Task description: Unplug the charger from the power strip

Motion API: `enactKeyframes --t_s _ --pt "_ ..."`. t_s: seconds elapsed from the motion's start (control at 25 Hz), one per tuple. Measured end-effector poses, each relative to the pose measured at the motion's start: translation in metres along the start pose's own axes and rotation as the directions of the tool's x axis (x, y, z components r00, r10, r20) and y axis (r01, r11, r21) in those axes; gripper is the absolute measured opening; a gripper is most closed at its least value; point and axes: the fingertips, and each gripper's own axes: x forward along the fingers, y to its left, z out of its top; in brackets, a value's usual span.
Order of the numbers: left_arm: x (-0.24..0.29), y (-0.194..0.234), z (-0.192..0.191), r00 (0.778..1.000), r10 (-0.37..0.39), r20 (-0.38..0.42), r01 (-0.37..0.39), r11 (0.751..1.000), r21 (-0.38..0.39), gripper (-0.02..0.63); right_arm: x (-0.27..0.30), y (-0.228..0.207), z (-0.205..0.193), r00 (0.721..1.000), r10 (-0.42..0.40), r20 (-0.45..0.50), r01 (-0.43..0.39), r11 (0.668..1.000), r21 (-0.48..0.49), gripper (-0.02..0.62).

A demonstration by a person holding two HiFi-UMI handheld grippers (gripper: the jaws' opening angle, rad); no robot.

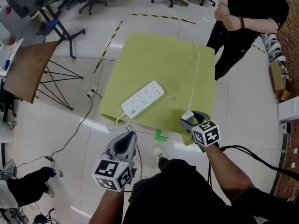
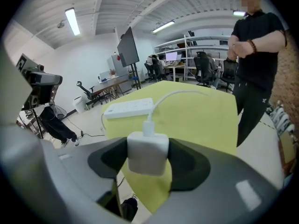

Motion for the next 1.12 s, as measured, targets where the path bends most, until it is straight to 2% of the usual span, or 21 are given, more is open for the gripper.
enactKeyframes --t_s 0.2,0.32,0.48,0.84,1.12 --pt "0.009 -0.016 -0.003 0.999 -0.037 -0.014 0.037 0.999 0.005 0.006 -0.015 -0.023 -0.044 0.984 -0.095 -0.153 0.092 0.995 -0.027 0.267" --pt "0.013 -0.019 -0.002 0.999 -0.05 -0.018 0.05 0.999 0.007 0.006 -0.007 -0.029 -0.06 0.97 -0.112 -0.218 0.106 0.994 -0.04 0.268" --pt "0.009 -0.024 0.002 0.999 -0.052 -0.016 0.052 0.999 0.012 0.006 0.005 -0.033 -0.061 0.971 -0.118 -0.209 0.113 0.993 -0.035 0.268" --pt "-0.012 -0.003 0.001 1.0 0.011 -0.004 -0.011 1.0 -0.018 0.006 0.012 -0.035 -0.057 0.973 -0.111 -0.2 0.104 0.994 -0.046 0.253" --pt "-0.02 -0.004 0.003 1.0 0.009 0.001 -0.009 1.0 -0.01 0.006 0.01 -0.036 -0.053 0.973 -0.119 -0.196 0.111 0.993 -0.049 0.256"
